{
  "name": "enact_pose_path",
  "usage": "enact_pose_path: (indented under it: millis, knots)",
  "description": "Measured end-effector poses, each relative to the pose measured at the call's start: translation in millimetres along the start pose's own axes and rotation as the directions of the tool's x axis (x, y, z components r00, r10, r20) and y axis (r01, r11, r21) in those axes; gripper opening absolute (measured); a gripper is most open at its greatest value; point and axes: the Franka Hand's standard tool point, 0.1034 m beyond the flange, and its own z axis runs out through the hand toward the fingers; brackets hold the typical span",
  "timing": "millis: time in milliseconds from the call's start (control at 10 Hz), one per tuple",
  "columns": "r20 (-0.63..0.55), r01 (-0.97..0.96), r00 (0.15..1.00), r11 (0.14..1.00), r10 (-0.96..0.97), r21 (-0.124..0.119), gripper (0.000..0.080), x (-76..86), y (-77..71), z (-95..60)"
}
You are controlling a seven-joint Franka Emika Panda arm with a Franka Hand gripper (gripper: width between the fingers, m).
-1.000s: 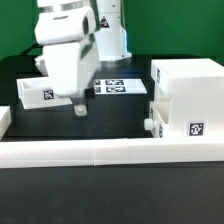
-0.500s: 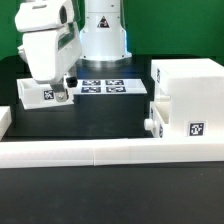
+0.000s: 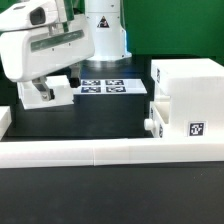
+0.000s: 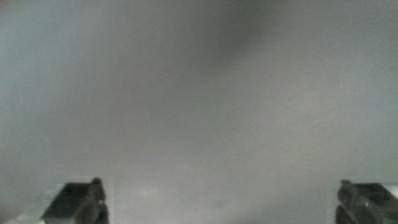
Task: Assemble drawer
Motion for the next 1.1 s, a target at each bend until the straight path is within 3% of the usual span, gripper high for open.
enact_pose_path:
  millis: [200,400,800,900,1100]
  knots:
    - [0.003,-0.208,0.978,0.978,0.208,-0.01,0.0648,-8.9,-12.8,-4.5]
    - [0.003,-0.344,0.939,0.939,0.344,-0.013,0.0648,-13.6,-15.0,-8.1]
    - [-0.001,-0.443,0.896,0.896,0.443,-0.017,0.0648,-14.9,-16.2,-7.6]
    - [-0.004,-0.451,0.893,0.892,0.451,-0.036,0.0648,-26.0,-24.7,-8.4]
    - [0.024,-0.47,0.882,0.882,0.471,-0.039,0.0648,-49.7,-51.7,-13.3]
